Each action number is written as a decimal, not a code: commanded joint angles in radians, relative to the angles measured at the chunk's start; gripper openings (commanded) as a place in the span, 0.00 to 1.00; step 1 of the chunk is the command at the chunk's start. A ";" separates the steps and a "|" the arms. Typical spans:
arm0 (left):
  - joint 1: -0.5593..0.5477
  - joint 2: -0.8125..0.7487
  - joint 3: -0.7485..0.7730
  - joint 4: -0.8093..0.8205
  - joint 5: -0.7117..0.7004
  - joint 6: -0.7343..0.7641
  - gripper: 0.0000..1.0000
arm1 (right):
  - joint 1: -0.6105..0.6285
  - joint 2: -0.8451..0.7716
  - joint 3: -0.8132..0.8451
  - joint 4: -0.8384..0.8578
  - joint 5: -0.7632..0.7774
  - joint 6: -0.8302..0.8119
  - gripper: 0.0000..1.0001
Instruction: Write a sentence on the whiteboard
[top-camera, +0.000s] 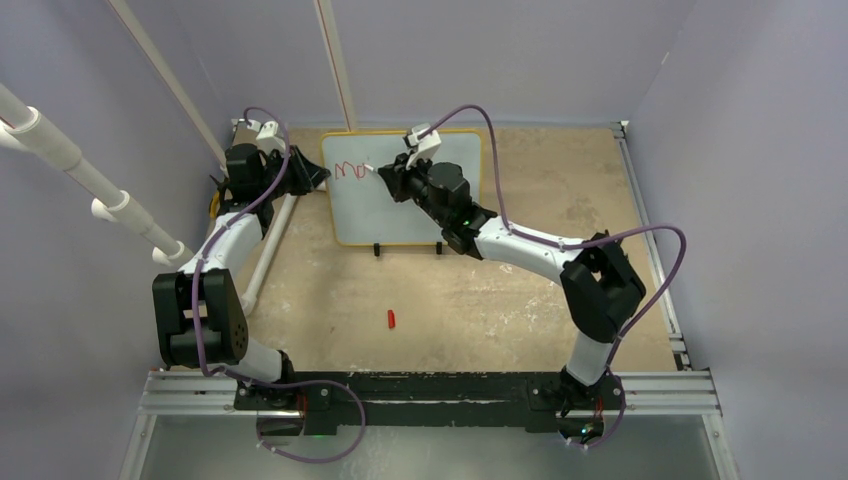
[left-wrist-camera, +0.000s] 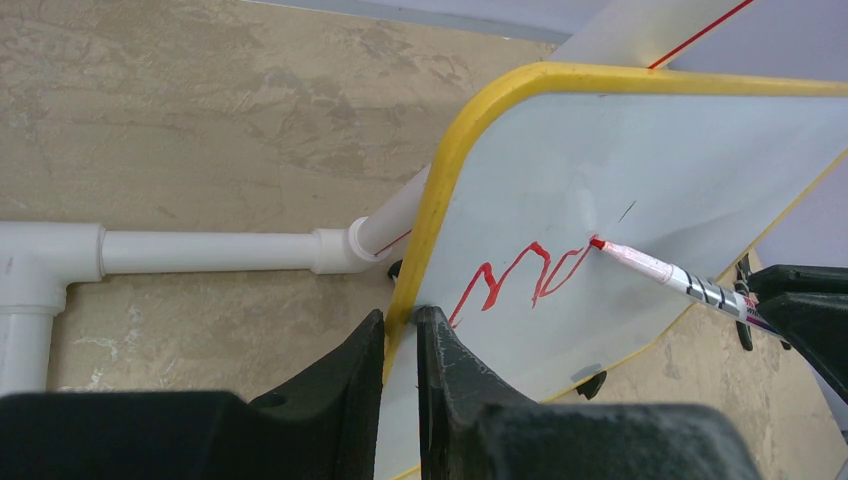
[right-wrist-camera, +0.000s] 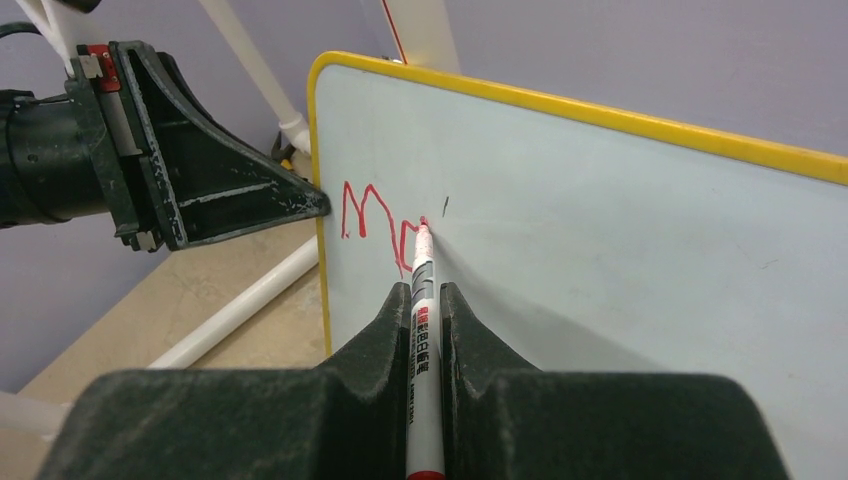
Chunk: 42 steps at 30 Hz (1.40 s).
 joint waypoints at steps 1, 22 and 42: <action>0.000 0.004 0.015 0.024 0.008 -0.006 0.15 | -0.005 -0.071 -0.010 0.051 0.004 -0.022 0.00; 0.000 0.006 0.014 0.027 0.008 -0.008 0.15 | -0.005 -0.034 0.007 -0.003 0.059 -0.024 0.00; 0.000 -0.003 0.012 0.026 0.011 -0.009 0.15 | -0.004 -0.079 -0.115 -0.002 0.080 0.026 0.00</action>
